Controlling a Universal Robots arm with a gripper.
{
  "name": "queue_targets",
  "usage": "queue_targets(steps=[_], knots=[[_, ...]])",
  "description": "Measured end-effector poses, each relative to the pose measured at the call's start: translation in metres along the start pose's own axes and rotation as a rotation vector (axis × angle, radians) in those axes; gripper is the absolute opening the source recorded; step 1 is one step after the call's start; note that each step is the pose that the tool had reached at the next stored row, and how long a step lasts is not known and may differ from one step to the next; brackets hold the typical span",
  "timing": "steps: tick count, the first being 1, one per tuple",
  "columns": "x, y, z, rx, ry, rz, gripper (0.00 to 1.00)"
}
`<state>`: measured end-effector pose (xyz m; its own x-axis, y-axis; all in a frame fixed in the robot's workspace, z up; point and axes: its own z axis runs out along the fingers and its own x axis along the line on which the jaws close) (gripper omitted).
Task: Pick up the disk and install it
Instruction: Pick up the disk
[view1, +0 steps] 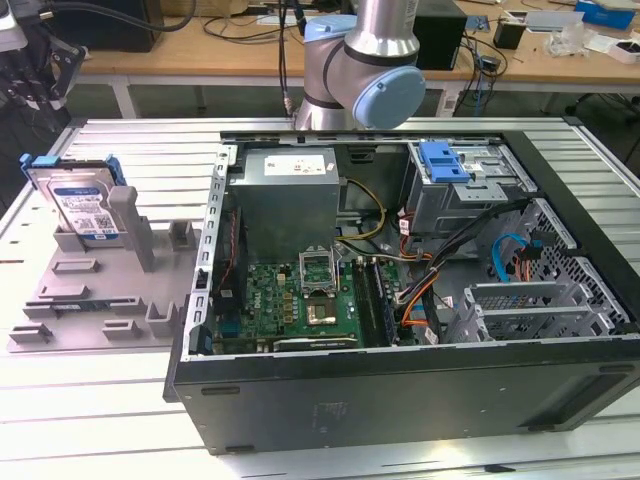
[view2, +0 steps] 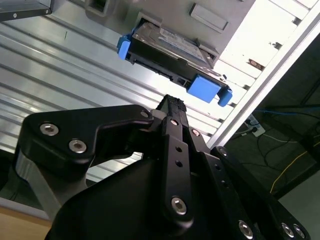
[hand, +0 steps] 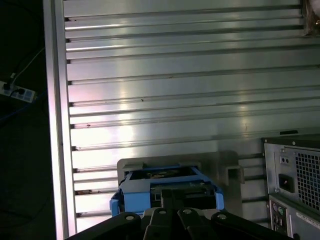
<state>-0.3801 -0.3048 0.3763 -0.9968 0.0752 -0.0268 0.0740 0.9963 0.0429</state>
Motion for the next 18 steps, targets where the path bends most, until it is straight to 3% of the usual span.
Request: queue_targets(steps=[7,9,16,18], knots=[[-0.0007,0.0001,0.0,0.0007,0.0029,-0.009,0.11],[-0.0007,0.0001,0.0,-0.0005,0.0085,-0.088,0.11],[-0.0007,0.0001,0.0002,-0.0024,0.0186,-0.268,0.11],[-0.0007,0.0001,0.0002,-0.0026,0.0207,-0.307,0.24]])
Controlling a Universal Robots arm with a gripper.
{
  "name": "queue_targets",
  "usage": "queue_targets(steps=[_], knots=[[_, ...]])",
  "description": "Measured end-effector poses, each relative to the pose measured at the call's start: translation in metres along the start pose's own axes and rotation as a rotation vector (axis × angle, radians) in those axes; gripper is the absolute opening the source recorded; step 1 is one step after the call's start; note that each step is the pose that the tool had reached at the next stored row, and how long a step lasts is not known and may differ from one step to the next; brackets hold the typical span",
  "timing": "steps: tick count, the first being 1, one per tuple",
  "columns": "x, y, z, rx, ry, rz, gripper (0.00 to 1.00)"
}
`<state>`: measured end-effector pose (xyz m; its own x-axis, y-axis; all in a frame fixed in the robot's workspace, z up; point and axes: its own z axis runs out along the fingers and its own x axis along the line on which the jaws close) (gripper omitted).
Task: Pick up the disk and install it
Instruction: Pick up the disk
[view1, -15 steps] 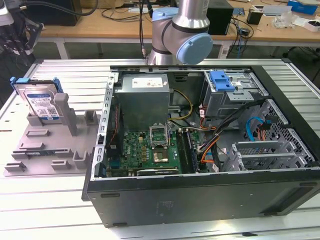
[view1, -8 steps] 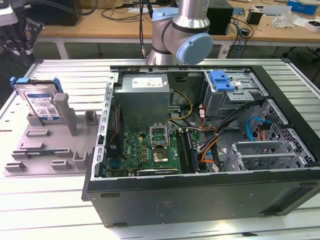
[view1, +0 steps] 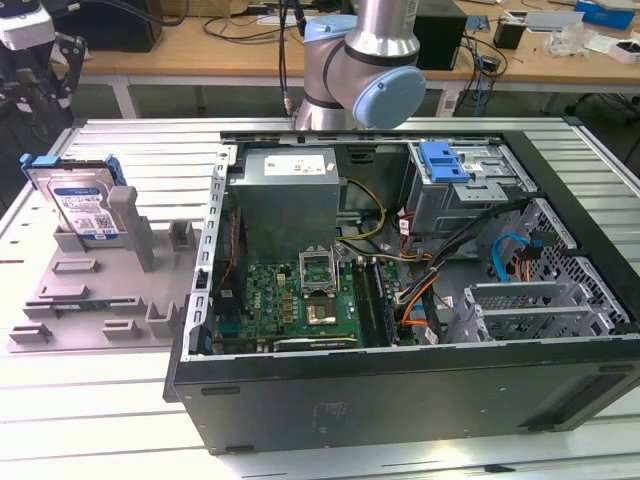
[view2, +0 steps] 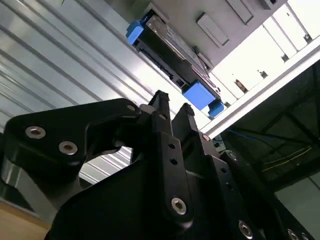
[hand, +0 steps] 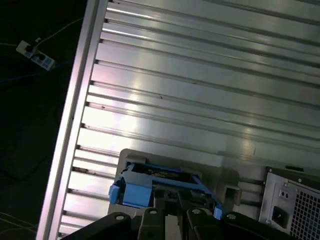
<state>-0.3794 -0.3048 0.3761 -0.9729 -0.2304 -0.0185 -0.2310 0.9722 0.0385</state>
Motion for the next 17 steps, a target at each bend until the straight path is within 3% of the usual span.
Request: queue_targets(steps=[2,5,8,11,17], knots=[[0.0,0.0,0.0,0.0,0.0024,-0.044,0.29],[0.0,0.0,0.0001,-0.0001,0.0056,-0.1,0.48],[0.0,0.0,0.0001,-0.0004,0.0088,-0.155,0.48],[0.0,-0.0001,0.0001,0.0015,0.0137,-0.254,0.48],[0.0,0.0,0.0001,0.0083,0.0212,-0.369,0.48]])
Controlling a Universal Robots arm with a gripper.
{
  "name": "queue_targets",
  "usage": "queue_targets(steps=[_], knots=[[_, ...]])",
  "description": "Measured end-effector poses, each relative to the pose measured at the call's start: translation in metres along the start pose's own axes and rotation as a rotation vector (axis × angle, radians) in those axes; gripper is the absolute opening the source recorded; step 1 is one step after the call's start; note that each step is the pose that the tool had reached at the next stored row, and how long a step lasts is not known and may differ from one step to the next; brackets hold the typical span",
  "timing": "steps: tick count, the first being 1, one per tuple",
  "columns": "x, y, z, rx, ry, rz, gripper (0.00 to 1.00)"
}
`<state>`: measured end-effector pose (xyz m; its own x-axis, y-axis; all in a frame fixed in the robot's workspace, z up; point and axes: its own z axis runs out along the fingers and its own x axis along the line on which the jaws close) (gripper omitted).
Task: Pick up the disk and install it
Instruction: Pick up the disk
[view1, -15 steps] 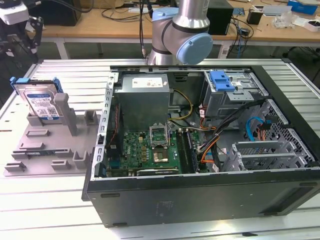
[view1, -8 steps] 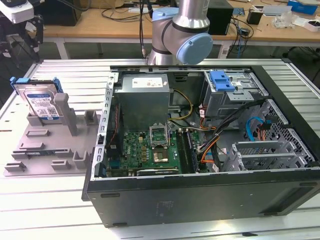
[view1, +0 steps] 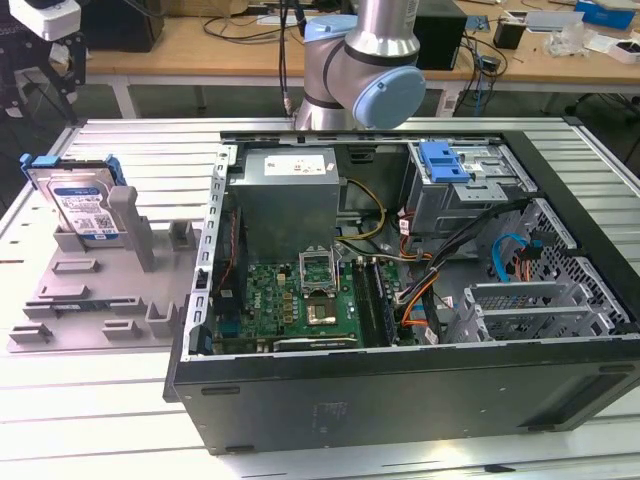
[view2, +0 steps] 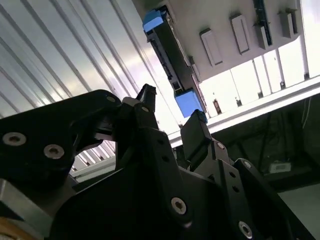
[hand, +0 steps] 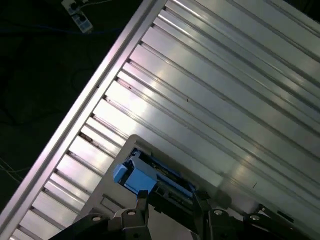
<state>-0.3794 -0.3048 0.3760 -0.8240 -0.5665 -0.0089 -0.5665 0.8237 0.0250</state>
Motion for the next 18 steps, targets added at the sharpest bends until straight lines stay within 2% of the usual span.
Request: queue_targets(steps=[1,4,8,9,13,18], knots=[[0.0,0.0,0.0,0.0026,0.0028,-0.034,0.48],[0.0,0.0,0.0001,0.0081,0.0085,-0.097,0.48],[0.0001,0.0001,0.0003,0.0164,0.0168,-0.168,0.48],[0.0001,0.0002,0.0005,0.0213,0.0215,-0.203,0.48],[0.0001,0.0004,0.0009,0.031,0.0307,-0.274,0.48],[0.0002,0.0008,0.0017,0.046,0.0453,-0.391,0.48]])
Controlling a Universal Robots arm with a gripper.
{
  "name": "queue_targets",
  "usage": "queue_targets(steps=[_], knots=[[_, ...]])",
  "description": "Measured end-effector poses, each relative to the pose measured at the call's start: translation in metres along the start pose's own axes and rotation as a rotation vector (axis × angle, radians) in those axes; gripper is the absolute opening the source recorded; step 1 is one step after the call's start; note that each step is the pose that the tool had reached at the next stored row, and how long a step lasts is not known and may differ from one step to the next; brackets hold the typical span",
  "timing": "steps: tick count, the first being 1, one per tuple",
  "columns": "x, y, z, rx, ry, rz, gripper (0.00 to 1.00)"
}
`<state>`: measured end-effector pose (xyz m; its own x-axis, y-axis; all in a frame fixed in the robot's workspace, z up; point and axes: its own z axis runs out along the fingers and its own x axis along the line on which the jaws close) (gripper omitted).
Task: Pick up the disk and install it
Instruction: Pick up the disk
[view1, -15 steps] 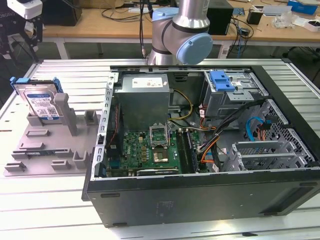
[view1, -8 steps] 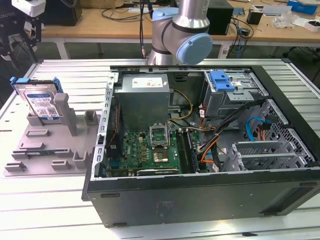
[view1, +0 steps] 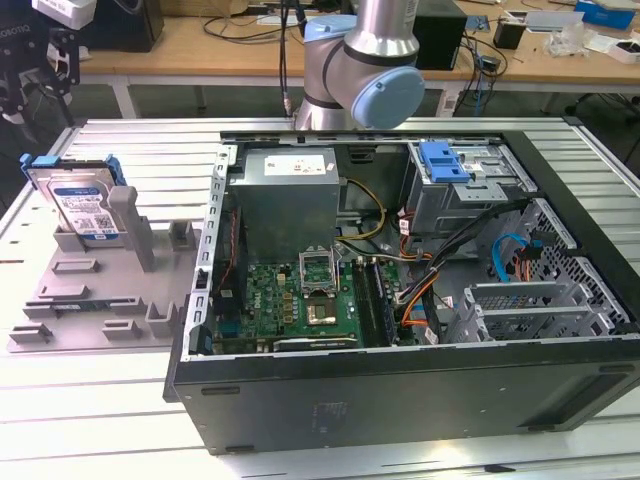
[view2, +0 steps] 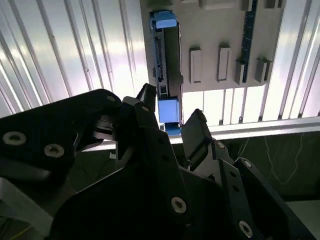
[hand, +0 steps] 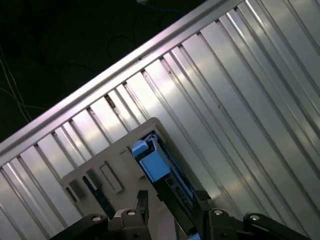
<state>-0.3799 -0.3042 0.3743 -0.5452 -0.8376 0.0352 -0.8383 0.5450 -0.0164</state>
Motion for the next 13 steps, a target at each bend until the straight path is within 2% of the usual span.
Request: queue_targets(steps=[4,6,10,11,13], knots=[[-0.0001,0.0002,0.0005,0.0104,0.0101,-0.085,0.48],[-0.0002,0.0003,0.001,0.0171,0.0163,-0.143,0.48],[-0.0005,0.0005,0.0018,0.0248,0.0222,-0.224,0.48],[-0.0006,0.0008,0.002,0.0302,0.029,-0.259,0.48],[-0.0005,0.0008,0.002,0.0313,0.0299,-0.269,0.48]])
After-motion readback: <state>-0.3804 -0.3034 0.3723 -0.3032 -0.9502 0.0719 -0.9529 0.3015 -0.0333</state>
